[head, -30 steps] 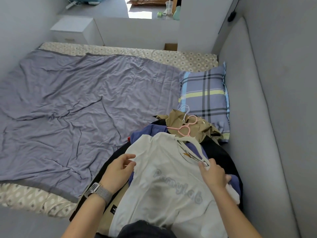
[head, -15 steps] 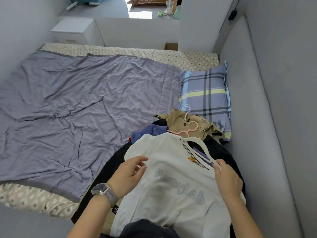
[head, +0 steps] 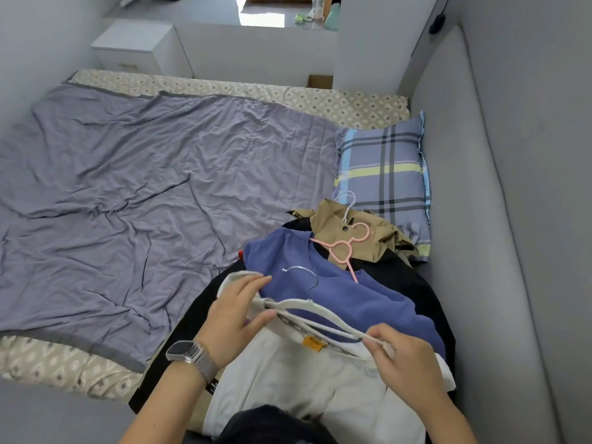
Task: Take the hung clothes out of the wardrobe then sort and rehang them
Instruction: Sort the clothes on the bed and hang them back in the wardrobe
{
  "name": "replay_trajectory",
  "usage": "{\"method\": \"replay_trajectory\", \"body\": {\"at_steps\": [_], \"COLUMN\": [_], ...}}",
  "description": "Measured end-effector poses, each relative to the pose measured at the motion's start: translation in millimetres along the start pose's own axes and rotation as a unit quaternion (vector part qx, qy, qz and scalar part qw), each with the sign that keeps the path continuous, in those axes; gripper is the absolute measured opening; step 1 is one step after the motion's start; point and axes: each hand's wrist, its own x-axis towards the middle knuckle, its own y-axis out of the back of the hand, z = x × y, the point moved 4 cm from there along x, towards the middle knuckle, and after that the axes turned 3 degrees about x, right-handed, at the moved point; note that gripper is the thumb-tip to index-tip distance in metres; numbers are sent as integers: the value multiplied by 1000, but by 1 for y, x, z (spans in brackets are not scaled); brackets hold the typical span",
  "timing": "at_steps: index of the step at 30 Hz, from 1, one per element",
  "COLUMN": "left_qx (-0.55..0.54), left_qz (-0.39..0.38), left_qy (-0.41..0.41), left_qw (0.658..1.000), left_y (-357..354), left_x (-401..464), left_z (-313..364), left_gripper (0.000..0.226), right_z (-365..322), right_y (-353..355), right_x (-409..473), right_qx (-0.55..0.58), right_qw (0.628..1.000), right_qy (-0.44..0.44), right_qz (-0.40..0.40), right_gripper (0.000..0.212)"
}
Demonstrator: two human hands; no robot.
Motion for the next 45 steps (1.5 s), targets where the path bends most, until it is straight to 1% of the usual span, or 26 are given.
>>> {"method": "replay_trajectory", "body": {"at_steps": [1, 4, 7, 8, 10, 12, 14, 15, 17, 19, 20, 23, 24, 25, 26, 27, 29, 31, 33, 35, 37, 38, 40, 41, 43, 45], "left_qx": [40, 140, 176, 174, 157, 143, 139, 140, 142, 147, 145, 143, 147, 151, 154, 156, 153, 145, 141, 141, 142, 141, 148, 156, 170, 177], "left_qz": [-12, -35, -27, -29, -42, -69, -93, -99, -99, -92, -91, -85, -88, -92, -99, -105, -114, -112, -109, -110, -109, -111, -124, -134, -147, -150], "left_qy": [4, 25, 19, 20, 33, 45, 57, 59, 59, 58, 64, 83, 87, 92, 95, 98, 102, 101, 102, 101, 96, 94, 92, 92, 92, 91], "left_qw": [999, 989, 984, 984, 986, 986, 984, 983, 983, 983, 983, 983, 981, 980, 978, 977, 976, 978, 979, 979, 979, 979, 977, 974, 970, 969], "left_y": [-2, -4, -3, -4, -7, -11, -12, -12, -12, -10, -9, -4, -3, -2, 0, 1, 3, 4, 5, 5, 4, 4, 3, 2, 1, 1], "left_x": [-1, -2, 0, -1, -3, -4, -4, -4, -3, -4, -5, -7, -8, -9, -10, -10, -11, -12, -12, -12, -11, -11, -12, -13, -17, -20], "left_z": [0, 1, 4, 3, -1, -3, -4, -5, -6, -8, -9, -16, -18, -21, -23, -24, -26, -28, -29, -29, -27, -27, -28, -29, -33, -36], "left_gripper": [68, 64, 81, 77, 61, 57, 56, 49, 37, 35, 35, 35, 35, 35, 36, 37, 37, 32, 28, 28, 28, 28, 29, 29, 30, 31], "right_z": [-3, -11, -11, -11, -13, -14, -4, 4, 27, 43, 56, 86, 100, 101, 105, 97, 83, 69, 65, 60, 52, 52, 57, 57, 52, 54], "right_y": [5, 17, 20, 19, 18, 15, 9, 5, -8, -23, -36, -72, -85, -92, -102, -108, -118, -121, -120, -124, -130, -136, -148, -151, -153, -159], "right_x": [-1, -2, 6, 8, 16, 30, 57, 72, 101, 119, 122, 115, 110, 102, 95, 91, 89, 90, 93, 98, 99, 98, 93, 92, 85, 77], "right_qx": [42, 156, 200, 209, 243, 283, 249, 206, 138, 88, 71, -42, -37, -17, 11, 25, 33, 62, 94, 91, 35, 8, -40, -92, -175, -196], "right_qw": [999, 985, 968, 960, 942, 930, 948, 960, 969, 965, 960, 944, 934, 921, 915, 914, 922, 911, 890, 882, 878, 880, 872, 866, 863, 859], "right_qy": [-17, -54, -86, -99, -123, -141, -139, -142, -175, -213, -229, -244, -266, -283, -298, -297, -285, -305, -346, -361, -341, -327, -331, -323, -307, -316], "right_qz": [-15, -56, -126, -156, -199, -186, -143, -124, -110, -127, -145, -219, -236, -267, -272, -277, -258, -269, -283, -289, -334, -344, -359, -370, -362, -352], "right_gripper": [11, 15, 15, 14, 11, 11, 16, 22, 38, 51, 53, 43, 49, 66, 81, 77, 48, 37, 36, 37, 38, 39, 47, 51, 54, 50]}}
